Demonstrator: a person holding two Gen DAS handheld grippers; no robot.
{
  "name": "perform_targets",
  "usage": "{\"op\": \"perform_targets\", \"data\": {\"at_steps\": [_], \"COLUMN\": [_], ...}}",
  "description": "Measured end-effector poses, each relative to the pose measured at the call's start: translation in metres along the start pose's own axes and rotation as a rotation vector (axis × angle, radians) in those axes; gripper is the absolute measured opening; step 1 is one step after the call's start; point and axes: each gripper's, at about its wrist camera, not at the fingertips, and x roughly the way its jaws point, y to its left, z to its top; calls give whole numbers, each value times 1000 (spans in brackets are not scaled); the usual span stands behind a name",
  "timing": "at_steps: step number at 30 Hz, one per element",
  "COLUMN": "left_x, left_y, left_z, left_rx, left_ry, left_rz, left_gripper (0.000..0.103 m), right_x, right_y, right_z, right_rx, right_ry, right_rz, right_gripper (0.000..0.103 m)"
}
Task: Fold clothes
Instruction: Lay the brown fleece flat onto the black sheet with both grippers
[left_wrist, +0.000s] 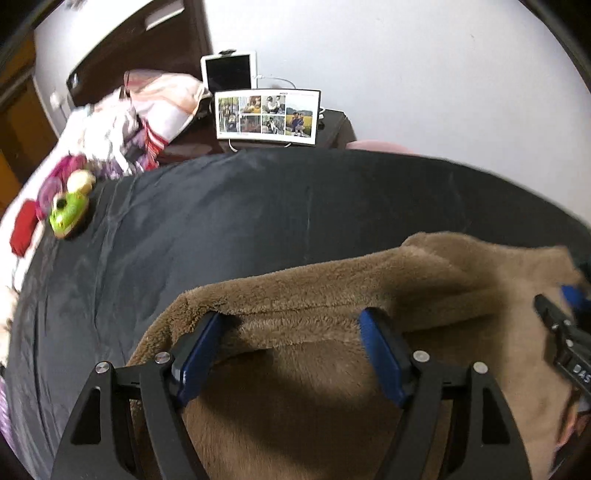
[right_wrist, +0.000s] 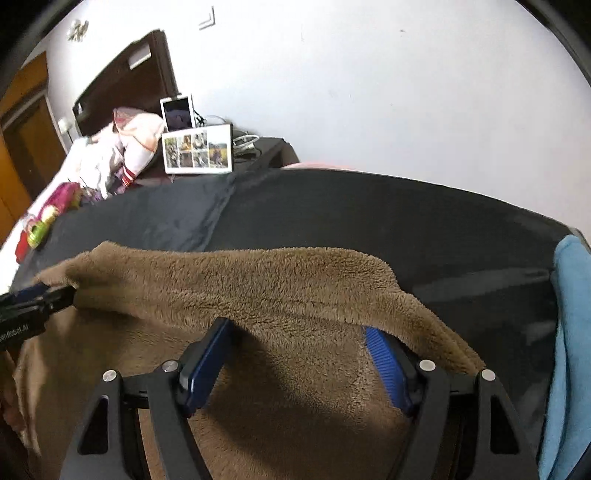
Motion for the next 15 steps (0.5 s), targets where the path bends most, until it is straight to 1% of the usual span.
{"op": "perform_targets", "data": {"at_steps": [2, 3, 7, 9, 11, 13, 15], "left_x": [1, 1, -4, -16, -32, -49, -65], "left_y": [0, 0, 6, 8, 11, 18, 32], "left_z": [-1, -2, -1, -6, -12, -18, -24], "left_rx": [6, 10, 15, 38, 61, 82, 81], "left_ry": [-3, -4, 31, 47, 40, 26, 18], "left_rz": [-1, -2, -46, -74, -86, -94, -95], "left_gripper": [80, 80, 80, 80, 80, 80, 80], "right_x": [0, 1, 0, 0, -4, -16, -33], "right_y": [6, 6, 3, 2, 1, 2, 6], "right_z": [-1, -4, -4, -4, -5, -6, -8], "right_rx": [-29, -27, -22, -30, -37, -35, -49], "right_ry": [-4, -3, -3, -1, 3, -2, -11], "right_rz": [-22, -18, -3, 1, 7, 15, 29], "right_gripper": [78, 78, 79, 79, 79, 79, 79]}}
